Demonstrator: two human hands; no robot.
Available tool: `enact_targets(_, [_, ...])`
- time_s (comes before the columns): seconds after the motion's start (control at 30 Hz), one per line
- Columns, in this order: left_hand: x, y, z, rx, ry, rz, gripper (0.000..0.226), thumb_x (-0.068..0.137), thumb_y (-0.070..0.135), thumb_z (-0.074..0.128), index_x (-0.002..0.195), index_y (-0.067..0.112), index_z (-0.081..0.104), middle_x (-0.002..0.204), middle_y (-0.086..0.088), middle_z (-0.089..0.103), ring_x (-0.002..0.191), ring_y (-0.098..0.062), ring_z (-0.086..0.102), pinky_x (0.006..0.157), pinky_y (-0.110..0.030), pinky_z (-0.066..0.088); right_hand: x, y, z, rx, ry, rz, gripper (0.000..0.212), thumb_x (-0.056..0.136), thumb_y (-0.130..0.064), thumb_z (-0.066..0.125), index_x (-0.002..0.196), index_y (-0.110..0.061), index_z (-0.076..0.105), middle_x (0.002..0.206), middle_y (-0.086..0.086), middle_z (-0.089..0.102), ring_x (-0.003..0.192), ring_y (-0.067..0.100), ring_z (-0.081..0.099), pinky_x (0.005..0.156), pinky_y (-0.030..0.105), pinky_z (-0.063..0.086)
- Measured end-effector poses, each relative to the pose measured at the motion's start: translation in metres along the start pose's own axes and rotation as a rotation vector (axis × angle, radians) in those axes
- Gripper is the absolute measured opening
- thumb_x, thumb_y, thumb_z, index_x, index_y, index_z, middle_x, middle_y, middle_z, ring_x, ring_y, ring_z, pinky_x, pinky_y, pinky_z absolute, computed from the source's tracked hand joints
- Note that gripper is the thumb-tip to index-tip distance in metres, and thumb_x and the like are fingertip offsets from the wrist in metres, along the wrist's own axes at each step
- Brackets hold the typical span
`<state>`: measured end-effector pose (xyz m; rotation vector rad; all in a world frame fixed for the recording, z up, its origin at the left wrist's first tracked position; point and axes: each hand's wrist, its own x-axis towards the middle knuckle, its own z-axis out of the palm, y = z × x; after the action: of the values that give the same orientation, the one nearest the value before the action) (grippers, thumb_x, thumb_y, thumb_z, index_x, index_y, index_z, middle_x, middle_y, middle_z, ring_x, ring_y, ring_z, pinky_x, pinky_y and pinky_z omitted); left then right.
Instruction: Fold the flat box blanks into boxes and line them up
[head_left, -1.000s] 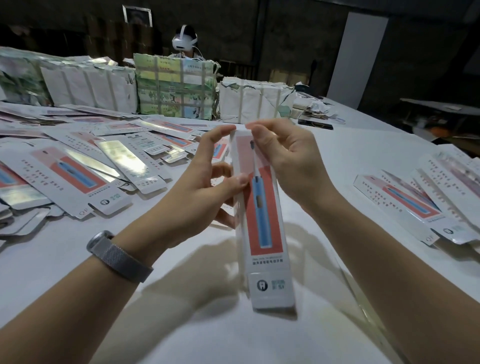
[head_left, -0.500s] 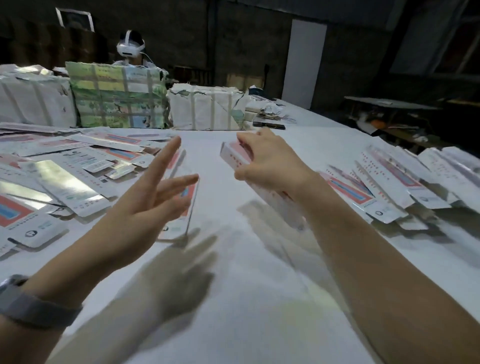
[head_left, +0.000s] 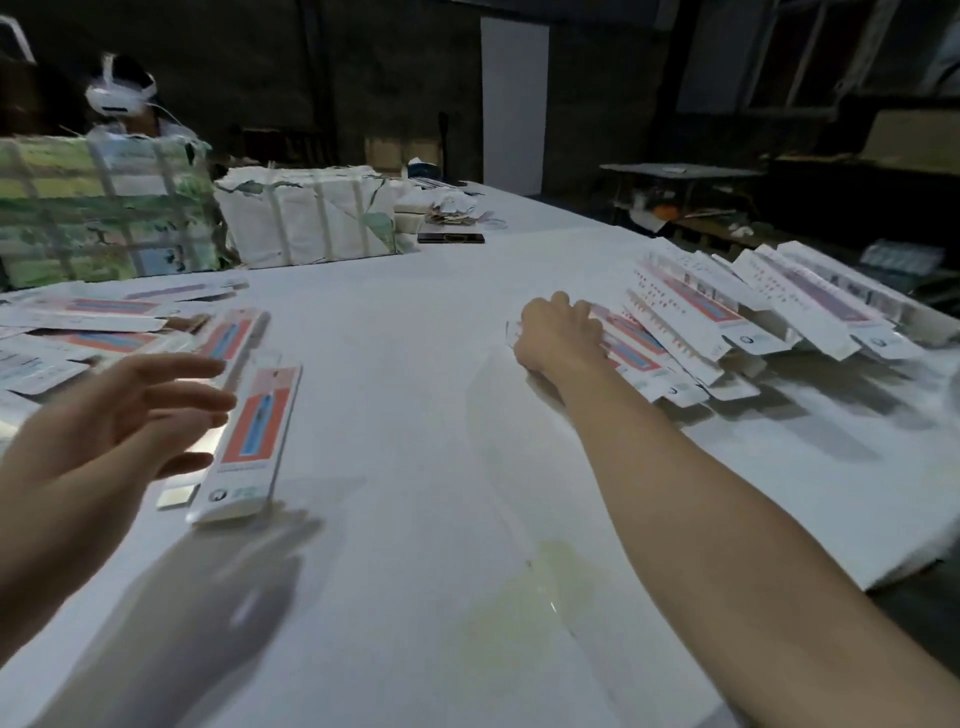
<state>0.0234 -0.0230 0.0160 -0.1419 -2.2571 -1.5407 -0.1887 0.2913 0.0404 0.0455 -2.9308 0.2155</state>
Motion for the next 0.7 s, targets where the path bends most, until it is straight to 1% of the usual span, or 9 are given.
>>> enact_targets(0.1, [-0.003,0.007,0.009,0.089,0.063,0.016,0.04,0.073,0.051,0.063,0.112,0.043,0.069,0.107,0.009,0.074,0.1,-0.005,0.069,0.075,-0.028,0.062,-0.002,-0.008,-0.004,0.036,0.034,-0.031,0.04,0.091,-0.017,0.053,0.131,-0.018,0.053,0.135,0.011,0.042,0.124,0.034,0.039,0.098,0.043,0.036])
enact_targets(0.2, [-0.011,0.014,0.02,0.421,0.114,-0.027,0.043,0.078,0.057,0.054,0.117,0.044,0.063,0.113,0.017,0.071,0.11,-0.014,0.065,0.087,-0.038,0.052,-0.008,-0.032,-0.009,0.121,0.064,-0.139,0.045,0.091,-0.025,0.057,0.136,-0.022,0.052,0.135,0.008,0.043,0.124,0.032,0.039,0.091,0.04,0.038])
enact_targets(0.3, [-0.015,0.014,0.03,0.844,-0.002,-0.275,0.084,0.079,0.083,0.028,0.152,0.041,0.033,0.148,-0.006,0.053,0.141,-0.035,0.039,0.111,-0.056,0.033,-0.027,-0.07,-0.014,0.224,0.124,-0.318,0.043,0.092,-0.032,0.055,0.134,-0.027,0.054,0.133,0.004,0.048,0.123,0.028,0.042,0.08,0.036,0.035])
enact_targets(0.37, [-0.015,0.011,0.04,1.045,-0.183,-0.471,0.105,0.066,0.1,0.001,0.156,0.047,0.006,0.165,-0.006,0.026,0.153,-0.038,0.012,0.12,-0.064,0.011,-0.046,-0.093,-0.016,0.254,0.165,-0.439,0.038,0.092,-0.033,0.054,0.129,-0.027,0.058,0.128,0.002,0.052,0.121,0.026,0.044,0.078,0.034,0.034])
enact_targets(0.43, [-0.015,0.008,0.047,1.166,-0.253,-0.496,0.112,0.058,0.103,-0.006,0.155,0.046,0.009,0.166,-0.006,0.023,0.154,-0.04,0.006,0.118,-0.067,0.004,-0.065,-0.11,-0.015,0.271,0.175,-0.55,0.035,0.092,-0.034,0.053,0.125,-0.027,0.06,0.124,0.0,0.054,0.119,0.024,0.046,0.079,0.034,0.036])
enact_targets(0.5, [-0.014,0.01,0.051,1.225,-0.231,-0.452,0.098,0.069,0.099,0.008,0.147,0.043,0.03,0.156,-0.006,0.041,0.15,-0.038,0.021,0.117,-0.063,0.017,-0.081,-0.121,-0.014,0.288,0.161,-0.642,0.032,0.093,-0.035,0.053,0.122,-0.027,0.063,0.12,-0.001,0.056,0.115,0.022,0.049,0.08,0.034,0.039])
enact_targets(0.57, [-0.013,0.013,0.053,1.23,-0.142,-0.369,0.069,0.083,0.086,0.028,0.13,0.039,0.047,0.127,-0.001,0.061,0.125,-0.029,0.048,0.096,-0.047,0.044,-0.093,-0.128,-0.014,0.308,0.167,-0.709,0.03,0.093,-0.036,0.054,0.119,-0.027,0.065,0.11,-0.004,0.057,0.109,0.02,0.051,0.078,0.031,0.038])
enact_targets(0.63, [-0.015,0.019,0.058,1.228,-0.058,-0.308,0.044,0.088,0.069,0.041,0.11,0.034,0.053,0.091,0.004,0.059,0.09,-0.022,0.052,0.062,-0.033,0.036,-0.102,-0.134,-0.014,0.34,0.172,-0.743,0.027,0.093,-0.035,0.055,0.115,-0.026,0.067,0.097,-0.007,0.049,0.103,0.018,0.051,0.075,0.03,0.037])
enact_targets(0.7, [-0.018,0.028,0.064,1.28,-0.041,-0.269,0.034,0.091,0.061,0.043,0.098,0.029,0.05,0.072,0.006,0.043,0.072,-0.02,0.044,0.051,-0.032,0.022,-0.107,-0.137,-0.013,0.356,0.169,-0.77,0.026,0.092,-0.034,0.055,0.113,-0.026,0.068,0.092,-0.01,0.044,0.098,0.017,0.051,0.074,0.03,0.038])
